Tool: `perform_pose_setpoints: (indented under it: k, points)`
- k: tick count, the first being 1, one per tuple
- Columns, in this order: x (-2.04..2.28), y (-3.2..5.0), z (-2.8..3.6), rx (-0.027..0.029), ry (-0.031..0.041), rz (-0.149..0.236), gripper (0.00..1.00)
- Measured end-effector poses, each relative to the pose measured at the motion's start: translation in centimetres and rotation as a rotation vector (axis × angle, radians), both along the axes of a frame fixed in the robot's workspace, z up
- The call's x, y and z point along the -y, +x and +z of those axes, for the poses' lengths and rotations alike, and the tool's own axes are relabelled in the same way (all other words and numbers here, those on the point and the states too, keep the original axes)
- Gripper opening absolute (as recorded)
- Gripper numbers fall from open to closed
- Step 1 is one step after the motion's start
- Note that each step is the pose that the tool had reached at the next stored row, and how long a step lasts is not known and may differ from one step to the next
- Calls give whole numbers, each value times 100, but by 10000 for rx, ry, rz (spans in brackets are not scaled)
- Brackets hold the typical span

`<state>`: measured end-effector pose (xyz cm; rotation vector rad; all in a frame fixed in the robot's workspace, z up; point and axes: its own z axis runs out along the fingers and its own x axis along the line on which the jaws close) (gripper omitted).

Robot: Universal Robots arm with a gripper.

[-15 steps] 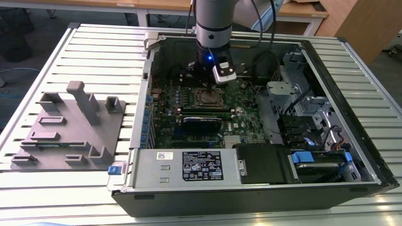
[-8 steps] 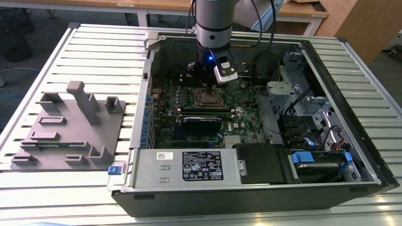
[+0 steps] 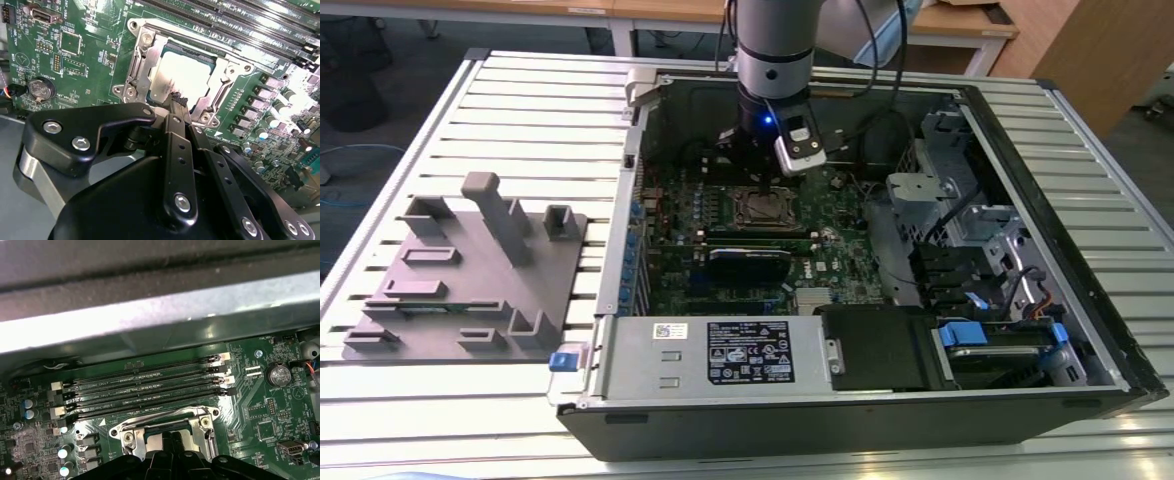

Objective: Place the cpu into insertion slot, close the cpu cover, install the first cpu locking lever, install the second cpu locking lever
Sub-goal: 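Install the first cpu locking lever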

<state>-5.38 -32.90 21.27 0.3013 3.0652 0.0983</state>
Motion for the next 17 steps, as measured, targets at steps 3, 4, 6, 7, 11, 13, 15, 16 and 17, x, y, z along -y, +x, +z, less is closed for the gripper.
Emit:
perform_pose_setpoints:
  k: [3,4,6,7,11,13,15,16,17]
  points:
    - [0,0,1,-1,-2,164,11]
    - [1,1,1,-2,-2,251,11]
    - [3,3,-1,1,-1,389,11]
    - [6,3,0,-1,-2,434,11]
    - [34,4,-1,-1,-2,551,11]
    - [49,4,-2,-1,-2,616,11]
    - [53,5,-6,1,1,731,11]
    - [58,4,-7,-1,-3,783,11]
    - [62,4,-8,-1,-3,832,11]
